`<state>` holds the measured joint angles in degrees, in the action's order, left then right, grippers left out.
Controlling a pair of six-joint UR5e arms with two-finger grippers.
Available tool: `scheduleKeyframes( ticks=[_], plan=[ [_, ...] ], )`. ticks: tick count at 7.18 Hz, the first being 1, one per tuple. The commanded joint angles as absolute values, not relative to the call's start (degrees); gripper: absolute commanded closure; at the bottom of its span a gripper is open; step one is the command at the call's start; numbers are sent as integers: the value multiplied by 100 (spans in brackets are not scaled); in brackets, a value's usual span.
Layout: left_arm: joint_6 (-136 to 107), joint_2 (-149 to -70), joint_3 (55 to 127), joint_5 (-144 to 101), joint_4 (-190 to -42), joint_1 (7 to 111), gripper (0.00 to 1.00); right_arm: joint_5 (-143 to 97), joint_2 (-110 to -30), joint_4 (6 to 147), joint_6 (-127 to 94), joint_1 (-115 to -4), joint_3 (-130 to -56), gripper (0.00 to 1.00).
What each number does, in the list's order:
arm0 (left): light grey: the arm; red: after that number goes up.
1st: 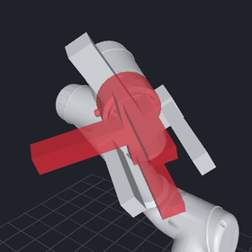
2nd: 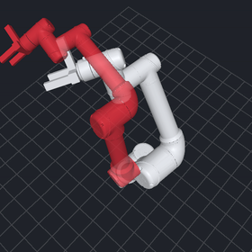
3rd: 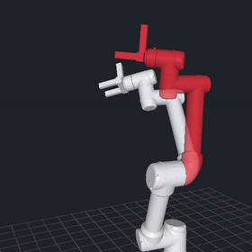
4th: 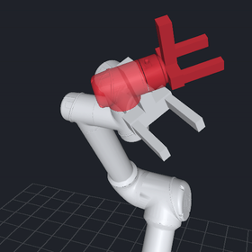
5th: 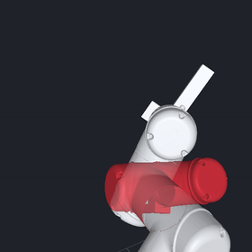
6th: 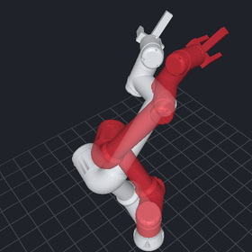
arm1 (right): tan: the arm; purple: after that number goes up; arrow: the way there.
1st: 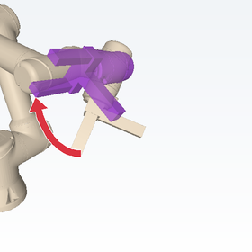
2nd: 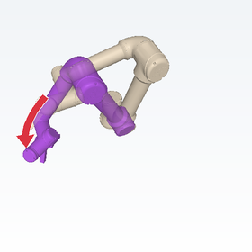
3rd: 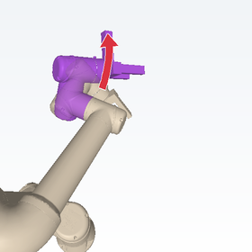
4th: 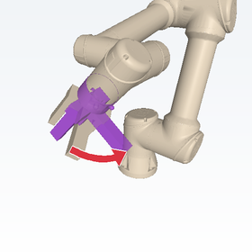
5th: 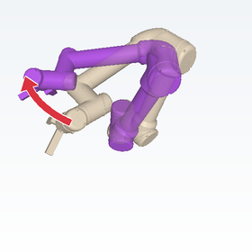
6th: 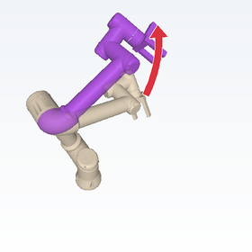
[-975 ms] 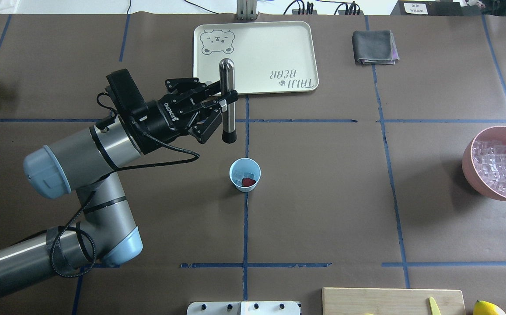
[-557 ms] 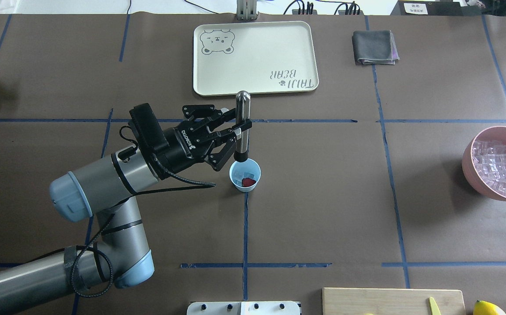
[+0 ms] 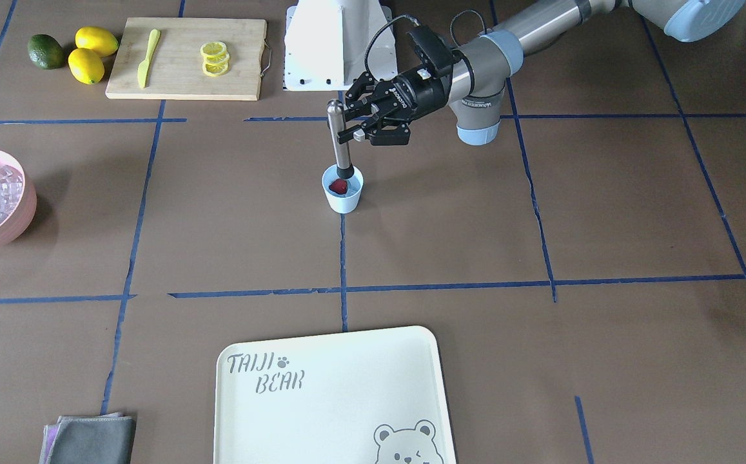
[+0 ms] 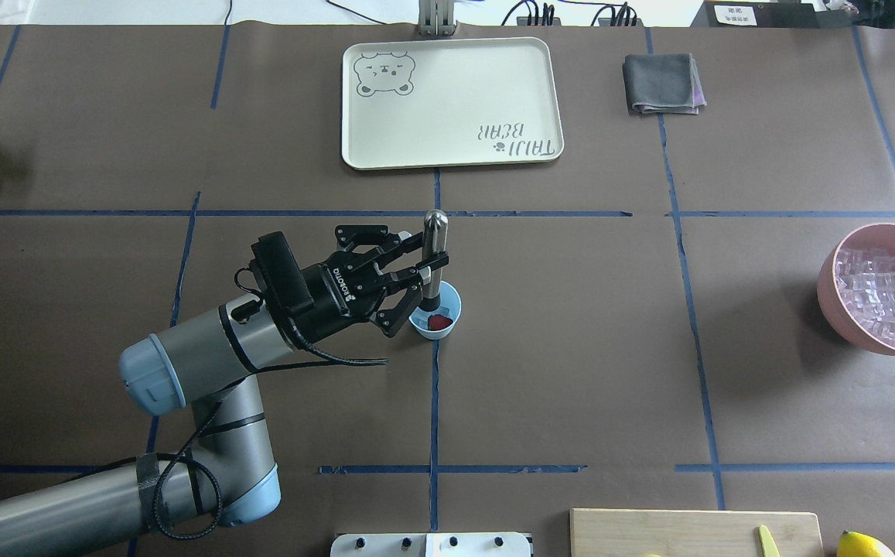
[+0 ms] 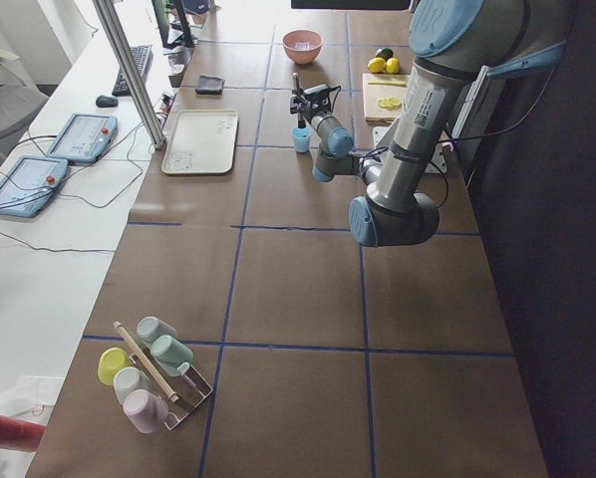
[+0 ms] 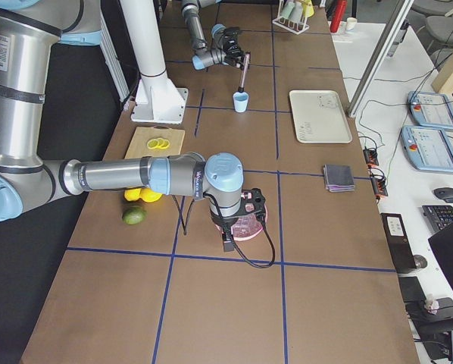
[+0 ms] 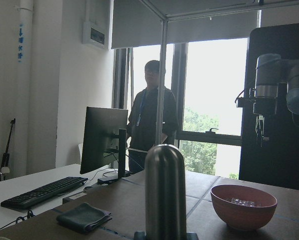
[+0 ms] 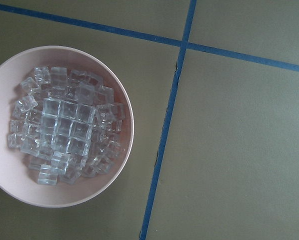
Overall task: Mash ice and strawberries in cup
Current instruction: 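Lower the muddler into the cup and press down on the contents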
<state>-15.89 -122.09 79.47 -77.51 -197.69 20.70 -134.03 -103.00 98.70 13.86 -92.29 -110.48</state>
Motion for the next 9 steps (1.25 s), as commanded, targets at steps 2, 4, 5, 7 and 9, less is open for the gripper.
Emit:
scheduleKeyframes(
  ticks=[2, 4, 5, 7, 9],
  plan=[
    [-1380, -12427, 7454, -7498, -20013, 1899, 100, -13403, -10310, 9870, 1389, -9229, -11048, 1],
    [-1354, -12428, 7331, -7488, -20021, 1872, 100, -13403, -10310, 9870, 1389, -9229, -11039, 1],
    [-1258, -12428, 7304, -7488, -20021, 1863, 100, -13403, -10310, 9870, 1389, -9229, -11039, 1],
    [-1248, -12428, 7251, -7488, -20021, 1863, 100, -13403, -10318, 9870, 1389, -9229, -11039, 1],
    [-1248, -12436, 7251, -7488, -20021, 1863, 100, -13395, -10318, 9870, 1389, -9229, -11039, 1]
  ],
)
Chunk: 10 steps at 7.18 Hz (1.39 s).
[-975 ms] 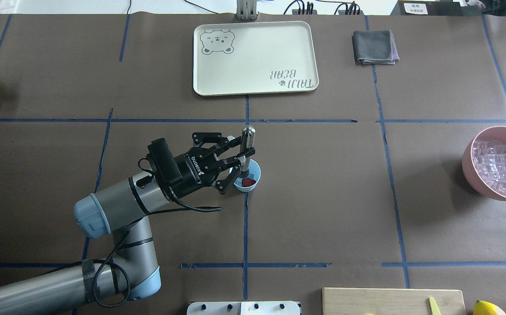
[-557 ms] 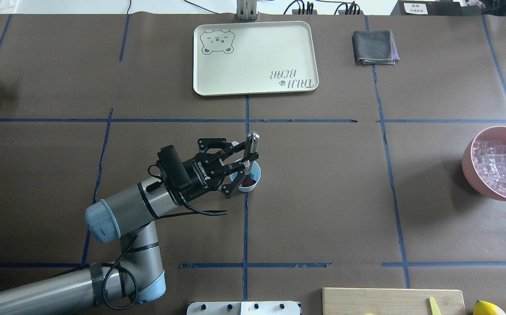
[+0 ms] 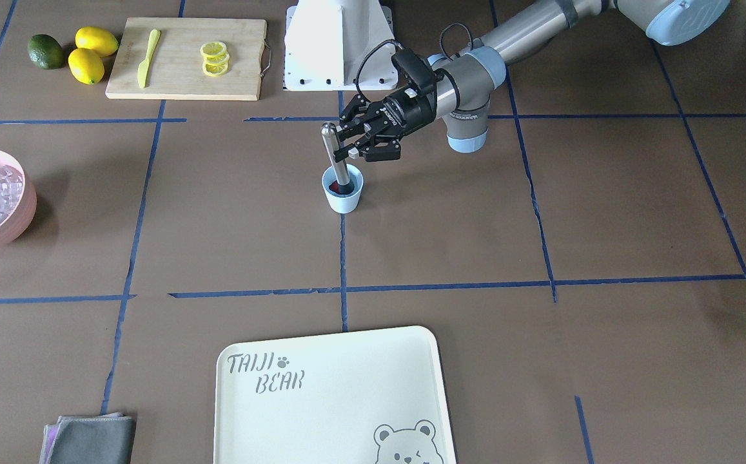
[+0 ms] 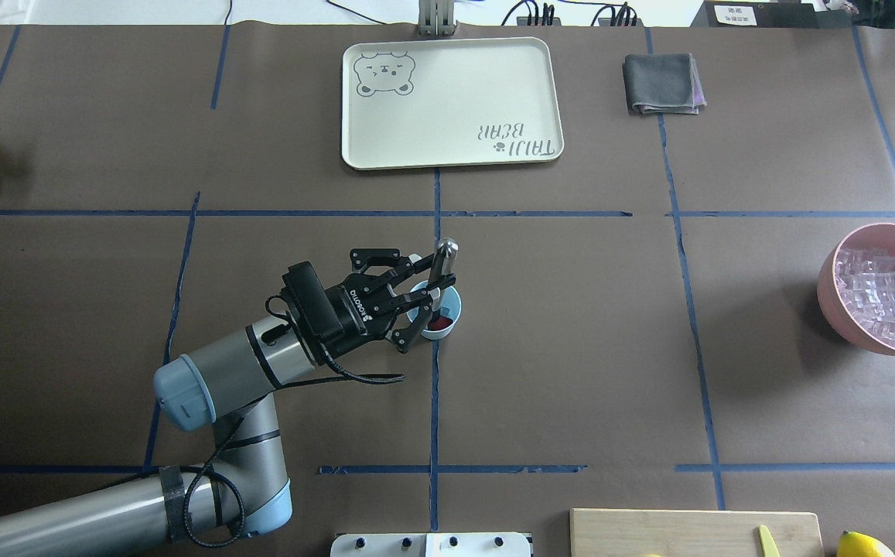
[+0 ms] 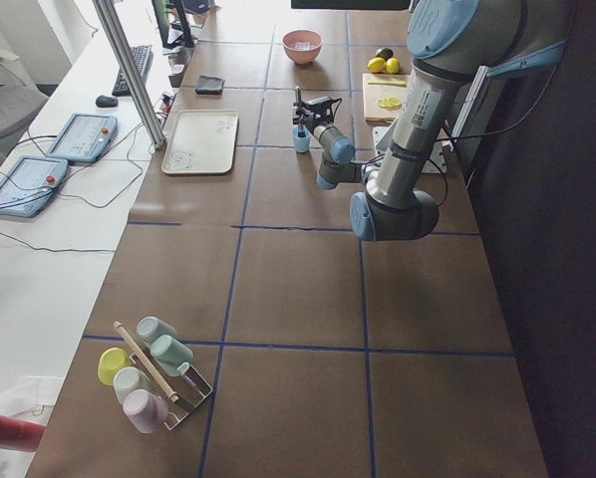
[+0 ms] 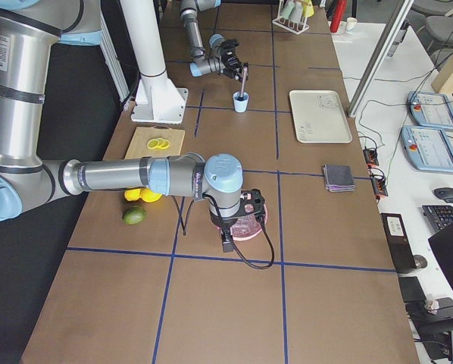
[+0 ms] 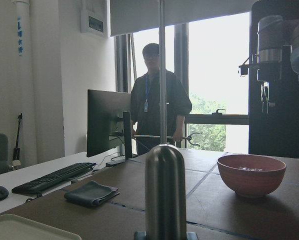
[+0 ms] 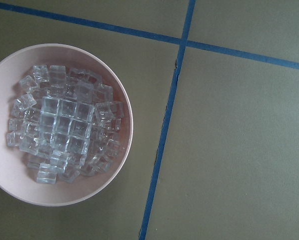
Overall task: Mash ice and strawberries in cup
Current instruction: 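Lower the muddler into the cup and press down on the contents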
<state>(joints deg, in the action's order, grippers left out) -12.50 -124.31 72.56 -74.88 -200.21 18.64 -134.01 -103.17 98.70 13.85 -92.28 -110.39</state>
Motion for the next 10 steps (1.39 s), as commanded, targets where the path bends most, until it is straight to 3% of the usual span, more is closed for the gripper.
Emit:
scheduleKeyframes(
  ticks=[1, 6, 10],
  plan=[
    [-1248, -12445, 7286, -7497, -20013, 1863, 100, -13403, -10318, 9870, 1389, -9229, -11039, 1],
    [-1379, -12428, 8182, -7497, -19908, 2082, 100, -13395, -10318, 9870, 1397, -9229, -11039, 1],
    [-1801, -11956, 9146, -7576, -17558, 2496, 100, -13395, -10318, 9870, 1397, -9229, -11039, 1]
  ],
)
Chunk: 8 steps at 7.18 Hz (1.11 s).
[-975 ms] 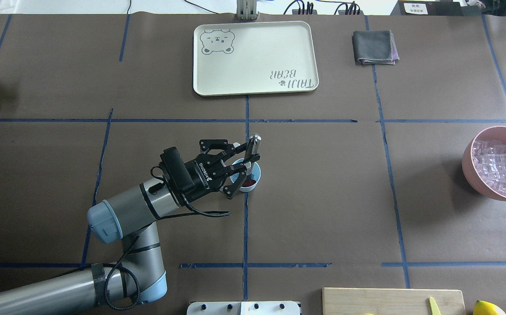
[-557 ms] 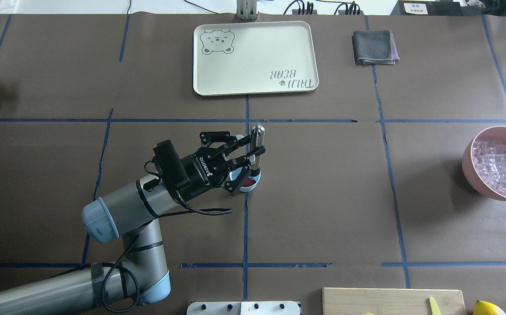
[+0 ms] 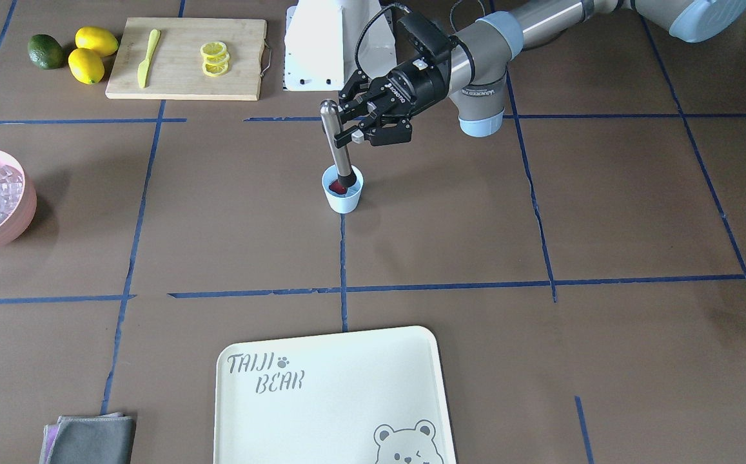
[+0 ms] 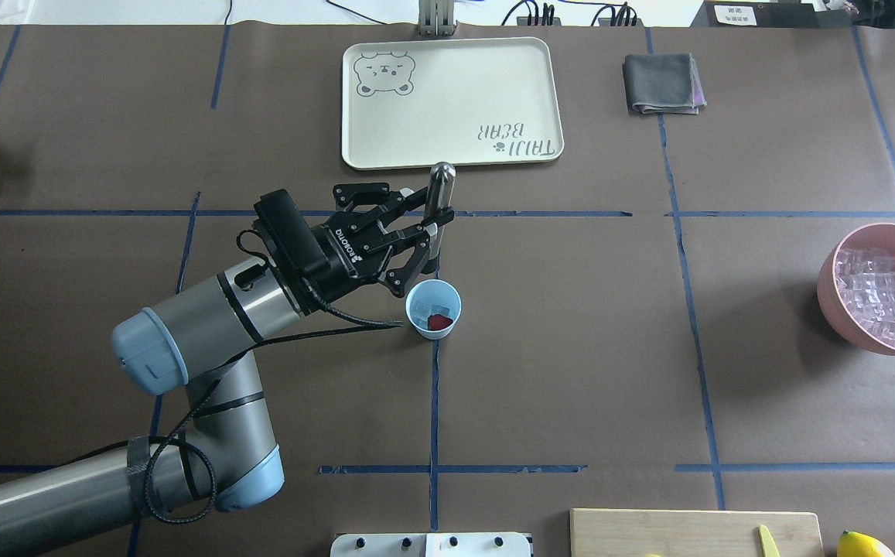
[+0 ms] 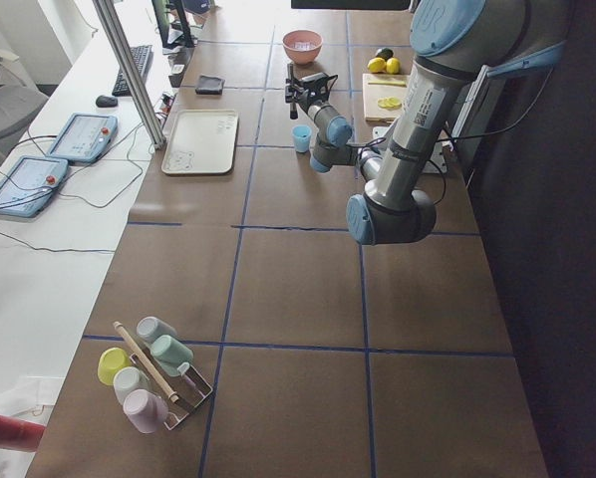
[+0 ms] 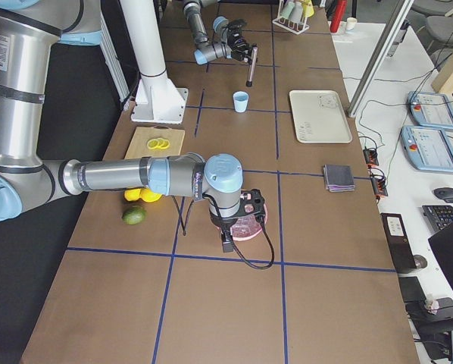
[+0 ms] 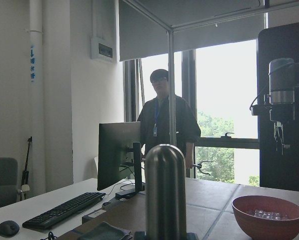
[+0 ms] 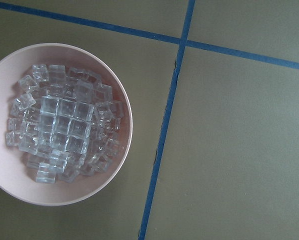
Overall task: Mash ice and strawberries in cup
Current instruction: 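Lower the muddler into the cup and press down on the contents, then lift the muddler out of the cup and move it back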
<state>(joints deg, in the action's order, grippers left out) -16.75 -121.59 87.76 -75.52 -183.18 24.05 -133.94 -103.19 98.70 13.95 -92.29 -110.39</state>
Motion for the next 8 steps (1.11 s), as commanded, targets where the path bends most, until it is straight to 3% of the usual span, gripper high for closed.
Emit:
scheduleKeyframes(
  ticks=[1, 4, 8],
  plan=[
    [-1802, -11814, 9567, -7741, -16682, 2627, 100, -13386, -10318, 9870, 1397, -9229, -11030, 1],
    [-1732, -11812, 10842, -8050, -13240, 2926, 100, -13386, -10327, 9870, 1397, -9229, -11030, 1],
    [-670, -11804, 11065, -8806, -10701, 3462, 100, -13386, -10336, 9870, 1397, -9229, -11013, 1]
  ],
)
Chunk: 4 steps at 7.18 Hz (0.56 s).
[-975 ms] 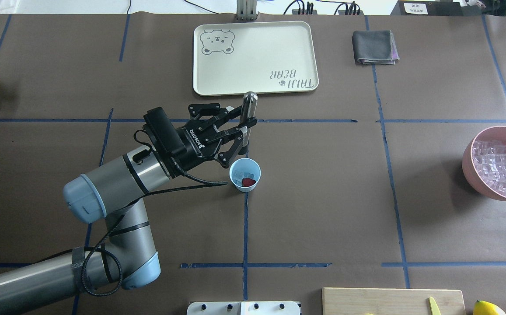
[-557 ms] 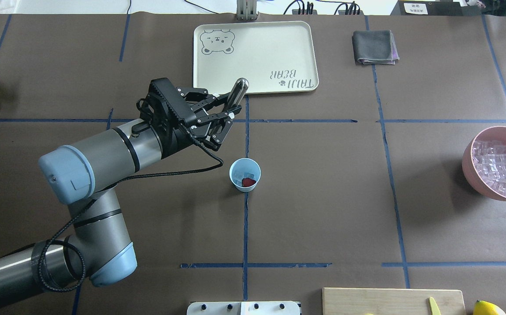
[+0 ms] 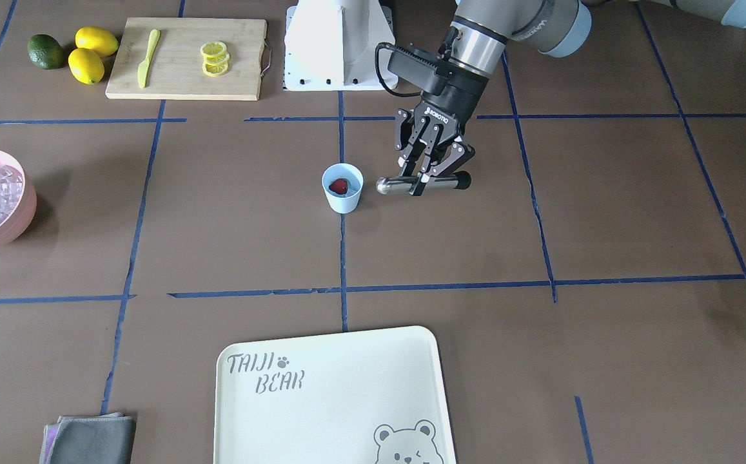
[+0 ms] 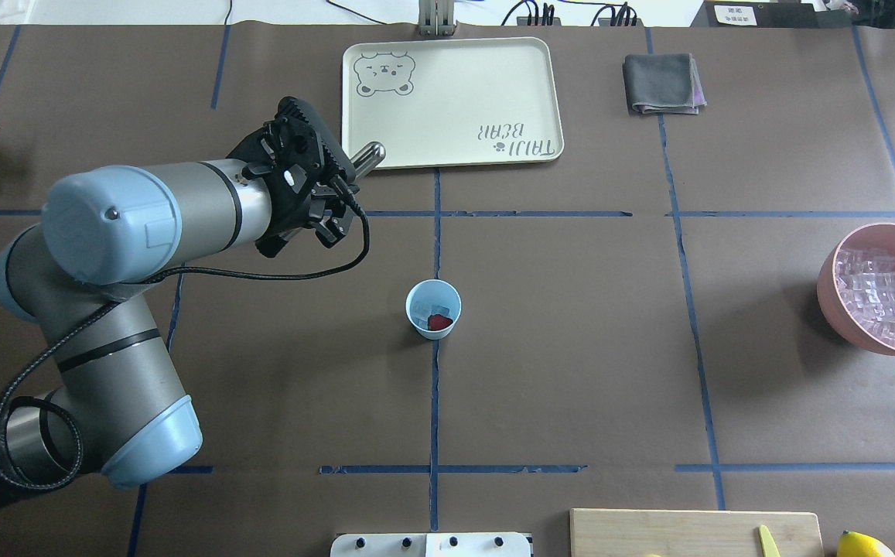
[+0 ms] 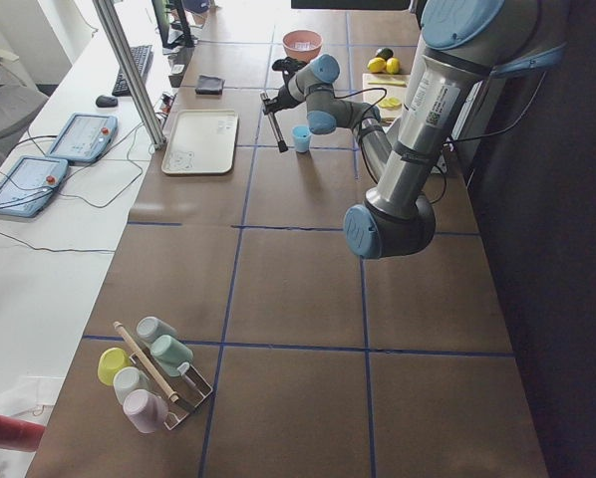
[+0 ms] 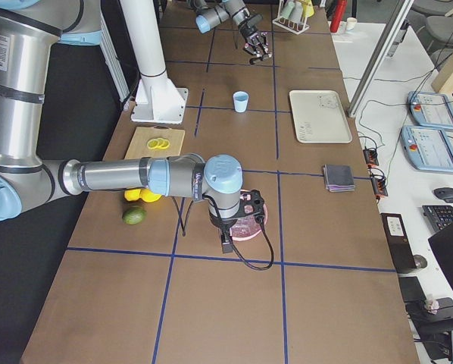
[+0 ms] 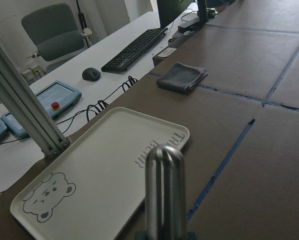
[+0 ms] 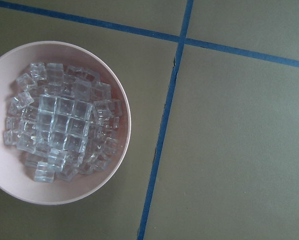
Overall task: Mash ice and strawberries in cup
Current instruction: 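Lift the muddler out of the cup and move it back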
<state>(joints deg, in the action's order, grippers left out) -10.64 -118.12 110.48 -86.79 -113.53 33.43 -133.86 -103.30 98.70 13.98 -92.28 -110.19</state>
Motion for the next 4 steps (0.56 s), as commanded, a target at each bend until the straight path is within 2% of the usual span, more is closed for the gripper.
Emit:
scheduleKeyframes(
  ticks=[1, 4],
  plan=[
    [-677, -11812, 11065, -8911, -10183, 3532, 100, -13386, -10336, 9879, 1397, -9229, -11021, 1],
    [-721, -11612, 11065, -9886, -8398, 4576, 100, -13386, -10336, 9879, 1397, -9229, -11021, 1]
  ],
)
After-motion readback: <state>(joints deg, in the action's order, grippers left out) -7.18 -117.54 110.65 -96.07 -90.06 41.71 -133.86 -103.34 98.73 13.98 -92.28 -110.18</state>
